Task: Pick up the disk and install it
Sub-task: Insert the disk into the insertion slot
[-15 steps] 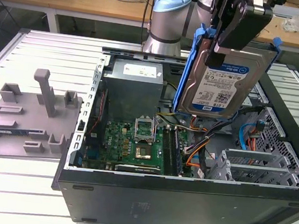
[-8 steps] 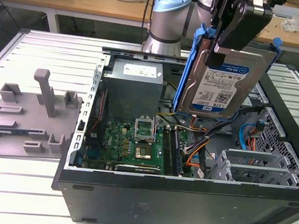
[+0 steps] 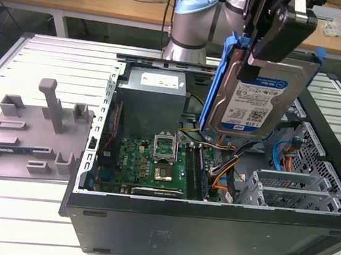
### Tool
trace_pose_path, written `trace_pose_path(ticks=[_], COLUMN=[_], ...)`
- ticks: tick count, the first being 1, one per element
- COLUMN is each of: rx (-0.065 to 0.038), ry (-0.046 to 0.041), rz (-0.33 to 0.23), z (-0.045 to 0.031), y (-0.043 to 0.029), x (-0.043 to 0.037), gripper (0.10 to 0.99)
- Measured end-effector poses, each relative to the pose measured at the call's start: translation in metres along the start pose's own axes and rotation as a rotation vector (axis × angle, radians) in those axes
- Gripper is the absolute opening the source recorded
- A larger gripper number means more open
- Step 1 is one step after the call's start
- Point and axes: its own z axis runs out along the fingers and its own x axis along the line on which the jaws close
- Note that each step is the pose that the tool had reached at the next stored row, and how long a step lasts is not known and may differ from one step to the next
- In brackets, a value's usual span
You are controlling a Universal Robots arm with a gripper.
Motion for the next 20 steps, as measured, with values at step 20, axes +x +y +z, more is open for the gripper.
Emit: trace_pose_path(ticks=[20], rx=[-0.001], ry=[0.0007], rz=[-0.014], z=[-0.0012], y=[-0.0473], x=[0.0349], gripper=[0.369])
